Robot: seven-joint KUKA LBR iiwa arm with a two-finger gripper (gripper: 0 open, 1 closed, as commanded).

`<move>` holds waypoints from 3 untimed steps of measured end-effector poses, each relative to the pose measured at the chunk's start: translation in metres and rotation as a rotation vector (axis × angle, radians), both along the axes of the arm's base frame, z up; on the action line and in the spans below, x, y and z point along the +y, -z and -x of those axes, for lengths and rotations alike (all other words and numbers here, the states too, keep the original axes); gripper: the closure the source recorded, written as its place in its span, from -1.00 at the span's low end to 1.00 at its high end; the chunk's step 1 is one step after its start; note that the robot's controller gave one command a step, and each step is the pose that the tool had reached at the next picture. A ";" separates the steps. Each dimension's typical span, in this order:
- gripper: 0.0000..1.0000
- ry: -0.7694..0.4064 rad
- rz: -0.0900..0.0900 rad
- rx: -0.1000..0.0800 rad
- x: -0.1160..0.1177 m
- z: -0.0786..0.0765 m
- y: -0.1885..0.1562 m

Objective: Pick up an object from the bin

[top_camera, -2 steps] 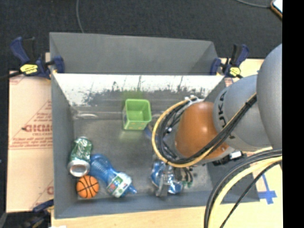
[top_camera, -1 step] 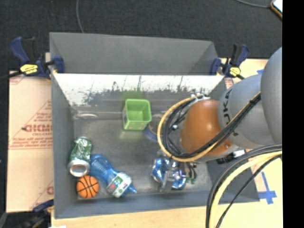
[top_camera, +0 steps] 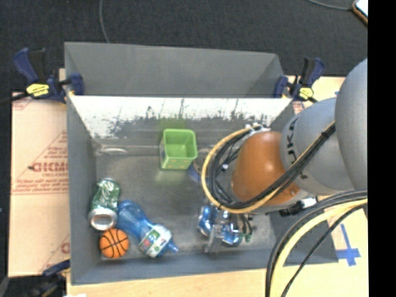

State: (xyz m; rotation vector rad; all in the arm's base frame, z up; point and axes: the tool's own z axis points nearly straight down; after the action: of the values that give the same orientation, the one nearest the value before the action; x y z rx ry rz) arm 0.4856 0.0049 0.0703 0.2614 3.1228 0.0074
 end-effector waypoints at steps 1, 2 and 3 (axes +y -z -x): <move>-1.00 0.001 0.000 -0.007 -0.019 0.008 -0.001; -1.00 0.015 -0.001 -0.004 -0.018 0.003 0.000; -1.00 0.014 0.000 -0.009 -0.020 0.007 0.000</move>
Offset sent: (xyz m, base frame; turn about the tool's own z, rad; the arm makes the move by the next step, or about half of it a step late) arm -0.0024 -0.0164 -0.0003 0.0191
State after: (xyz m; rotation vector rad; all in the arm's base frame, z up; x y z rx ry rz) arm 0.4783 -0.0150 0.0703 0.2832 3.1123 0.0081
